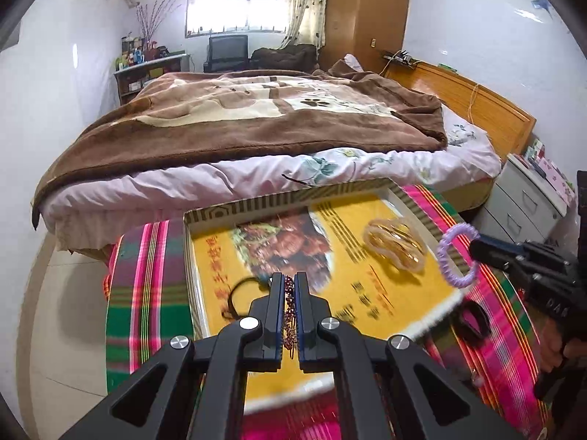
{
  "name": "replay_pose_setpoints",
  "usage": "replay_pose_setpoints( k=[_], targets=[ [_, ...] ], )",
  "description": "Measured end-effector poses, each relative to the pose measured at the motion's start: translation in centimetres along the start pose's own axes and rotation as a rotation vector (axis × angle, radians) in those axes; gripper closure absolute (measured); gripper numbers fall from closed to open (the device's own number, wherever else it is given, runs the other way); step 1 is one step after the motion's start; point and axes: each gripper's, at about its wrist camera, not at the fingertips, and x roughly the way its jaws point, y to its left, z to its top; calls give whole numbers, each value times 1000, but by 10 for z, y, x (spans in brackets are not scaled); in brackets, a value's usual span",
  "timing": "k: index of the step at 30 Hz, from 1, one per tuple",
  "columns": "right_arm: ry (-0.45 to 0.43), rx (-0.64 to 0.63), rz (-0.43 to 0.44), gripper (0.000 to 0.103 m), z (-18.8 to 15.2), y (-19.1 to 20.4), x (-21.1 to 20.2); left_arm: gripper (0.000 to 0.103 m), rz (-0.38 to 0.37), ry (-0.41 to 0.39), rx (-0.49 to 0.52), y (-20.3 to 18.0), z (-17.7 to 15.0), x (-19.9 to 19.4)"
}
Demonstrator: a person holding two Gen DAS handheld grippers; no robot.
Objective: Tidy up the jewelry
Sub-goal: 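Carry both bracelets into the yellow box tray and open both grippers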
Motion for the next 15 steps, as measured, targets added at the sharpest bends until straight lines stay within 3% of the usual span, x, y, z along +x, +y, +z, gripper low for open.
replay_pose_setpoints(
  k=[7, 15],
  targets=[
    [99, 3, -39, 93, 20, 3, 70, 98, 7, 40, -36, 23, 24, 53],
    [159, 10, -65, 93, 34, 6, 114, 98, 10, 101, -48, 36, 37, 103]
  ],
)
